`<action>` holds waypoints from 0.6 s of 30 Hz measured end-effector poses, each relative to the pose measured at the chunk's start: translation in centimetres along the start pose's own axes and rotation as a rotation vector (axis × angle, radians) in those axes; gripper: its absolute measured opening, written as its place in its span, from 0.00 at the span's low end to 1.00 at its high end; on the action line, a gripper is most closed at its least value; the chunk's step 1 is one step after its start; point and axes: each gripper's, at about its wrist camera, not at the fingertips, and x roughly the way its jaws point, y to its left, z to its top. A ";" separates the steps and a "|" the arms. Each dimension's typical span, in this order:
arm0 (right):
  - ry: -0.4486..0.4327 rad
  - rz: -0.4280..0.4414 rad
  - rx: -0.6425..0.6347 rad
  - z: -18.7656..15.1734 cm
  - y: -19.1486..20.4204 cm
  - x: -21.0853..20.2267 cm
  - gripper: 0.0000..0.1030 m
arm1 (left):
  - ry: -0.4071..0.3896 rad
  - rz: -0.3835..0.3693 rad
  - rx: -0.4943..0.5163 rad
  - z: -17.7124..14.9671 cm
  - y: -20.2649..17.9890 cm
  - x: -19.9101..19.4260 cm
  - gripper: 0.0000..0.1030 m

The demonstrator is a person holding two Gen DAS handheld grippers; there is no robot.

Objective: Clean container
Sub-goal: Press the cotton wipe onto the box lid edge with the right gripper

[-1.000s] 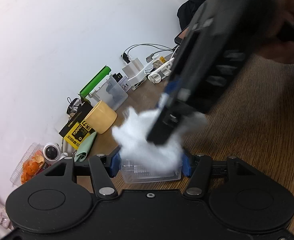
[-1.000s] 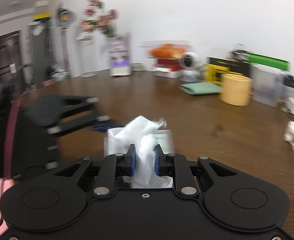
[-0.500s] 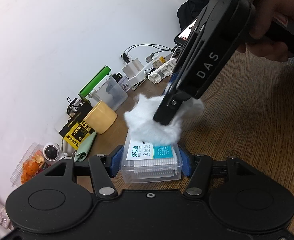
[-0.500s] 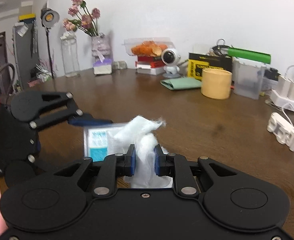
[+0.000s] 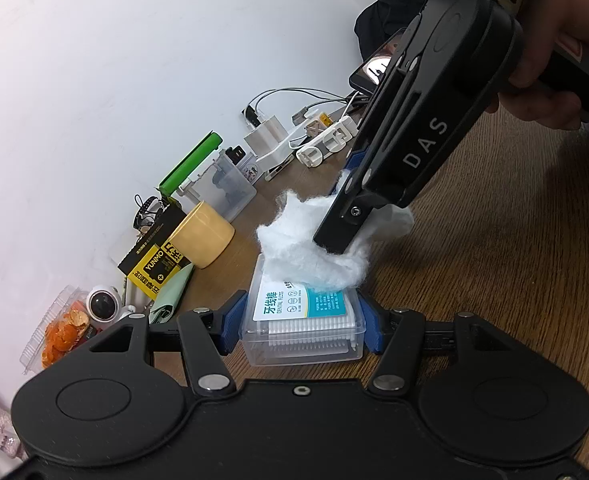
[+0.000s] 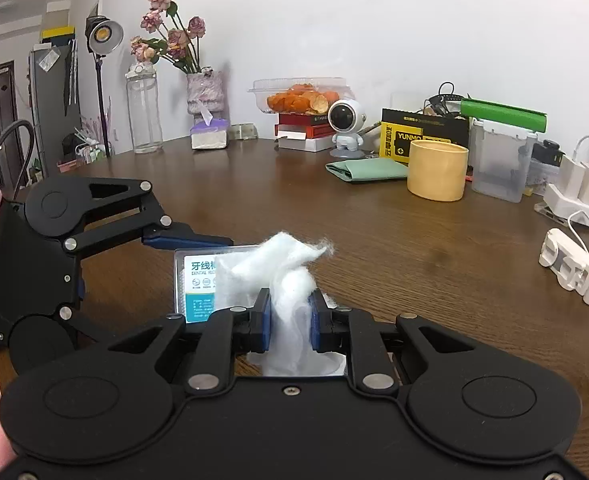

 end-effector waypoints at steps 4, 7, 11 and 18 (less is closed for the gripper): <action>0.003 0.000 0.001 0.0 0.0 0.0 0.19 | 0.000 0.000 0.000 -0.1 0.0 0.0 0.55; 0.005 -0.001 0.000 0.0 0.0 0.1 0.19 | -0.001 0.000 0.001 -0.1 0.0 0.0 0.55; 0.009 -0.003 0.002 0.0 0.0 0.1 0.20 | -0.001 0.001 0.001 -0.1 0.0 0.0 0.55; 0.011 -0.002 0.004 -0.1 -0.1 0.2 0.20 | -0.001 0.000 0.001 -0.1 0.1 0.0 0.55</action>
